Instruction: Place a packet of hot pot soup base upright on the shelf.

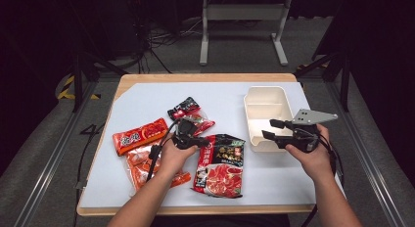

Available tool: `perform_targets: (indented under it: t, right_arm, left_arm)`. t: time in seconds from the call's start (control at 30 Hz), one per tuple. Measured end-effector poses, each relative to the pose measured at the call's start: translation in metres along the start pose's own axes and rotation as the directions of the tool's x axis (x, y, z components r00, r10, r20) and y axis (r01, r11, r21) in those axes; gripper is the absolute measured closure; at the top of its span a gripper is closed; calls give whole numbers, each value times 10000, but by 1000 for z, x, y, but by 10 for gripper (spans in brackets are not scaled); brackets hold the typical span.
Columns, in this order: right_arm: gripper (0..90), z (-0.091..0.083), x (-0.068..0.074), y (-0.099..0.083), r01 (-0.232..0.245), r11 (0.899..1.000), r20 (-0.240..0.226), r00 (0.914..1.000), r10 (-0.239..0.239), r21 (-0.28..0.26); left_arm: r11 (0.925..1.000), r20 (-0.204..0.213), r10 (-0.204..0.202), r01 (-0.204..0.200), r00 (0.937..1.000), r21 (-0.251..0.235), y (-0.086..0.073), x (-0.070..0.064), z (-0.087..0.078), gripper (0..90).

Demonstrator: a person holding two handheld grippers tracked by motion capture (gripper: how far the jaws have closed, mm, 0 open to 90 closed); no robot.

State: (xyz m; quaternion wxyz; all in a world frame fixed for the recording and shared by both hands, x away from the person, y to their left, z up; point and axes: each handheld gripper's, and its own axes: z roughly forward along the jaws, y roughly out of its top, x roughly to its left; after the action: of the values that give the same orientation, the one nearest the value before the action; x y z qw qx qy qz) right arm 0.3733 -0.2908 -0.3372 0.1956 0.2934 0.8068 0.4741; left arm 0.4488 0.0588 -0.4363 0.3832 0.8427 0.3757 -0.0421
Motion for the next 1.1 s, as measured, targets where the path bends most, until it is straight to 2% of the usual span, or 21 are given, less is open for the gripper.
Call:
perform_targets:
  t: [0.33,0.47,0.57,0.77,0.87,0.93,1.0,1.03,1.07,1.1]
  right_arm:
    - [498,-3,-3,0,-140,9998,83,9999,141,-170]
    - [501,-5,-4,1,-164,9995,120,9998,167,-278]
    - [500,-6,-4,1,-189,9993,115,9997,193,-312]
    - [500,-9,-6,1,-212,9987,141,9997,219,-473]
    - [500,-10,-6,1,-246,9982,155,9996,255,-553]
    - [500,-11,-7,1,-248,9980,158,9995,258,-575]
    - [500,-12,-8,1,-295,9976,174,9994,306,-622]
    - [500,-13,-8,1,-314,9972,164,9993,326,-676]
    - [500,-13,-8,1,-314,9972,164,9993,326,-676]
    - [501,-13,-8,2,-326,9970,169,9993,338,-707]
  left_arm:
    - [9987,217,-101,112,9997,-489,1,-6,-11,859]
    - [9971,367,70,-42,9993,-760,4,-11,-20,862]
    - [9956,566,46,8,9984,-940,5,-13,-25,863]
    - [9915,647,268,-183,9975,-1291,7,-20,-35,867]
    - [9843,912,516,-352,9945,-1729,9,-26,-47,869]
    - [9824,946,559,-379,9939,-1832,9,-27,-50,871]
    - [9764,921,688,-481,9934,-2105,9,-31,-56,873]
    - [9705,879,831,-605,9927,-2336,10,-36,-63,875]
    - [9705,879,831,-605,9927,-2336,10,-36,-63,875]
    - [9672,814,918,-695,9924,-2442,10,-38,-66,875]
